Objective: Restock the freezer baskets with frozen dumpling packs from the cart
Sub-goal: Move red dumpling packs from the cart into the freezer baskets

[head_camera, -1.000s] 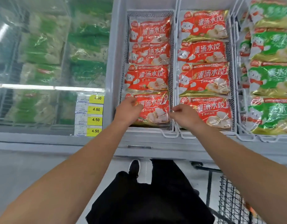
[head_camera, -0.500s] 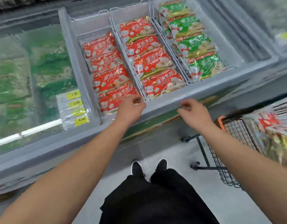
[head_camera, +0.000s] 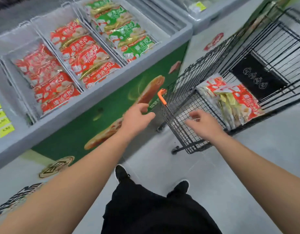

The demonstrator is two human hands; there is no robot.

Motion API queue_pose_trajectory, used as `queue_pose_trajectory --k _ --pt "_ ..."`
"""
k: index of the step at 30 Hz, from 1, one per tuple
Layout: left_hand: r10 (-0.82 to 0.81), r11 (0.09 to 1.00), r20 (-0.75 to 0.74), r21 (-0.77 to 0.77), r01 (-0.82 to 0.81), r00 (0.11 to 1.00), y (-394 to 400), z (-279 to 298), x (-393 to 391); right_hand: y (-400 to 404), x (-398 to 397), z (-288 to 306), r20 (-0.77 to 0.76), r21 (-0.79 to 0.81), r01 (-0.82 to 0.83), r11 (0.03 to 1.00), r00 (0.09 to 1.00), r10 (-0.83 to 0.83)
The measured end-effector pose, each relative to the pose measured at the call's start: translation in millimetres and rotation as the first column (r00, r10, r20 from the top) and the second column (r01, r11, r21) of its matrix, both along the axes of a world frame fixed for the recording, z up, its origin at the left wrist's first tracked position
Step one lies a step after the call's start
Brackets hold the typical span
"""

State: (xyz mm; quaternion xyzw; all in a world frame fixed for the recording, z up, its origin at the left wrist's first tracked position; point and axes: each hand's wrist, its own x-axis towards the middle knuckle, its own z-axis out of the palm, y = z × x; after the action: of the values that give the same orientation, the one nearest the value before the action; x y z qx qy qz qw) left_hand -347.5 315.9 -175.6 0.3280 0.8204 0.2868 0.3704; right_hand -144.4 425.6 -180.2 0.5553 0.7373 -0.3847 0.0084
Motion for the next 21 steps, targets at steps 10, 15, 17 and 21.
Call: queue_pose_trajectory --k 10,15,17,21 --pt "-0.069 0.997 0.002 -0.043 0.069 0.998 67 -10 130 68 129 -9 0.020 -0.049 0.049 0.998 0.999 -0.048" --pt "-0.055 0.997 0.053 -0.056 0.058 0.997 115 -24 145 117 135 -22 0.043 -0.075 0.019 0.997 0.999 -0.015" --pt "-0.050 0.997 0.081 -0.052 0.054 0.995 136 -32 148 136 134 -27 0.051 -0.084 0.023 0.996 0.999 -0.019" --pt "-0.068 0.992 0.142 -0.095 0.082 0.988 181 -49 155 178 137 -40 0.082 -0.133 0.055 0.990 0.996 -0.044"
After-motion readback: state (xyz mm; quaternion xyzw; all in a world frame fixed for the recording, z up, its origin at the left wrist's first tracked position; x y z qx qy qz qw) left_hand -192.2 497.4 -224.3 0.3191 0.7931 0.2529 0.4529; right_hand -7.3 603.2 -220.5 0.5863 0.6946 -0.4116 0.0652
